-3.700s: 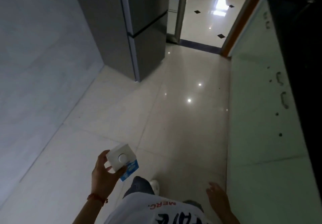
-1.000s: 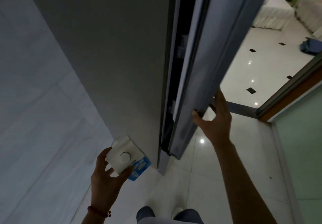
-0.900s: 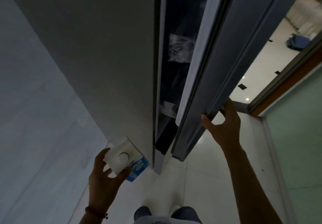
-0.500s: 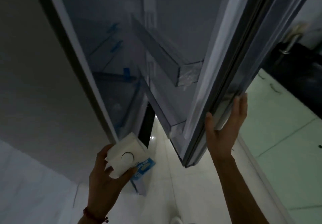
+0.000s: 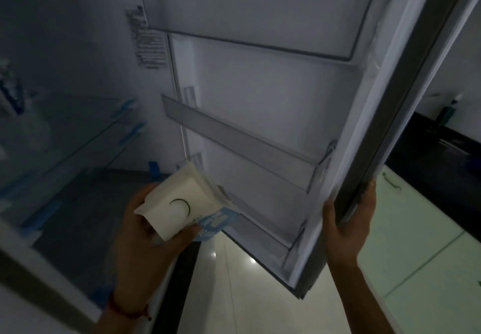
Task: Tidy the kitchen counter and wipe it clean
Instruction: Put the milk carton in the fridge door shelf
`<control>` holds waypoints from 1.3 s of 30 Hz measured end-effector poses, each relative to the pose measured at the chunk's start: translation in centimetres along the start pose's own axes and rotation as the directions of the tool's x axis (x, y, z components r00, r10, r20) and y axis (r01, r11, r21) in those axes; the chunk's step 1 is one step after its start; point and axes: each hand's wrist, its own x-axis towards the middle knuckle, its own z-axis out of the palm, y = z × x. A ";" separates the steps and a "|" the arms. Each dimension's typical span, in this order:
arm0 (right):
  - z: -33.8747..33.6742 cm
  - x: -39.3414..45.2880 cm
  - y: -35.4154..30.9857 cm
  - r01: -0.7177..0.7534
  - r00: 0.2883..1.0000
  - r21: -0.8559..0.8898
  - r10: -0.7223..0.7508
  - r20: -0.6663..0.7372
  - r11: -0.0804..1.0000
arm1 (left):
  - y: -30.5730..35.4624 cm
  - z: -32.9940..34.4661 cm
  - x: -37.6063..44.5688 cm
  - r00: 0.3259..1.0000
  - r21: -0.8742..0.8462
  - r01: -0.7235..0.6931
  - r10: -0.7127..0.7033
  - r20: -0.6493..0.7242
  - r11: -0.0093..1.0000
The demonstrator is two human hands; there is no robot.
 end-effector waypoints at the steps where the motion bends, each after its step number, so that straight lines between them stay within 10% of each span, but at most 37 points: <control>1: 0.0 0.8 0.6 -0.010 1.000 0.003 0.010 0.001 1.000 | 0.0 0.8 0.8 1.000 -0.017 -0.004 0.004 -0.023 1.000; 14: 1.3 7.3 4.0 -0.121 0.992 0.074 0.122 -0.009 0.990 | 5.4 6.3 9.6 0.946 -0.114 -0.285 0.260 -0.194 0.952; 24: 1.6 8.6 3.9 -0.197 0.979 0.060 0.199 -0.032 0.979 | 7.3 11.6 18.0 0.805 -0.206 -0.517 0.553 0.215 0.831; 39: 2.0 8.7 4.1 -0.185 0.981 0.006 0.185 -0.057 0.983 | 4.0 16.8 23.5 0.651 -0.158 -0.257 0.292 0.701 0.953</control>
